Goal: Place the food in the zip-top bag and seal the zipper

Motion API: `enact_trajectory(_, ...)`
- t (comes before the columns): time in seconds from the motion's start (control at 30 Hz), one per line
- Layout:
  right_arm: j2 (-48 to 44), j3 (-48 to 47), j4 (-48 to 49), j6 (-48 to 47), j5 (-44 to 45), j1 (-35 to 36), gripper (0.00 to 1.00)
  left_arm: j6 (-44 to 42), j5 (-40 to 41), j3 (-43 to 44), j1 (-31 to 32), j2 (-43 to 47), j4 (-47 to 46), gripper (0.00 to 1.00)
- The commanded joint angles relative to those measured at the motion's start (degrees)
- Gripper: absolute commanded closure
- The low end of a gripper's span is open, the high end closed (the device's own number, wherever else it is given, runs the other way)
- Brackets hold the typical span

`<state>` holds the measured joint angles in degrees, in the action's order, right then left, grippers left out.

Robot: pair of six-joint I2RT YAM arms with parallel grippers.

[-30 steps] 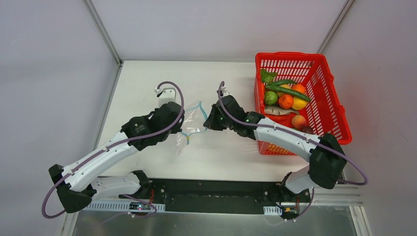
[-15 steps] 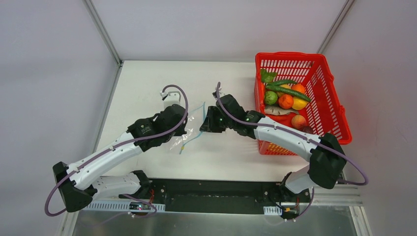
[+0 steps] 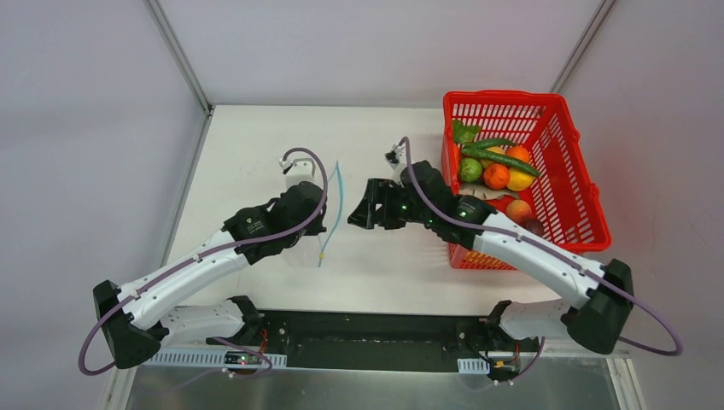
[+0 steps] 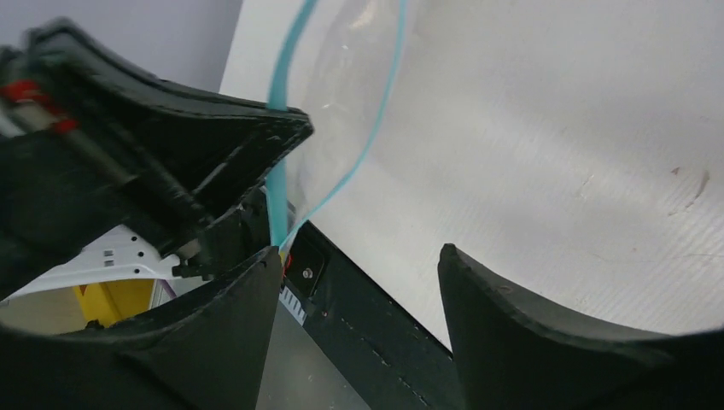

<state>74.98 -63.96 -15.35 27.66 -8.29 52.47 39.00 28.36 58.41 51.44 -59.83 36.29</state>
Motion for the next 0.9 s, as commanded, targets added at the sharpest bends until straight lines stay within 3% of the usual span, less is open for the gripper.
enact_trajectory(0.0,-9.0,-2.0,-1.6,-3.9,6.7,-0.3,0.28,-0.3,-0.1,-1.8,0.4,1.5,-2.7,1.0)
enact_trajectory(0.27,-17.2,-7.3,-2.9,-13.9,31.1,-2.6,0.22,-1.4,-2.1,-2.9,0.2,2.3,-4.2,1.0)
enact_trajectory(0.4,-17.5,-10.4,-4.6,-17.0,41.1,-9.2,0.25,-1.3,-2.2,-3.4,0.2,2.8,-4.3,1.0)
enact_trajectory(0.47,-16.7,-11.0,-5.3,-16.2,38.1,-16.8,0.26,-1.3,-2.7,-3.5,0.1,2.7,-4.6,1.0)
enact_trajectory(0.67,-8.8,-13.6,-10.8,-8.7,17.9,-44.3,0.23,-1.8,-3.7,-2.7,0.2,2.2,-4.0,1.0)
enact_trajectory(0.87,3.6,-15.2,-14.9,-8.1,8.3,-58.8,0.13,-2.4,-3.3,-2.8,0.0,2.8,-3.7,1.0)
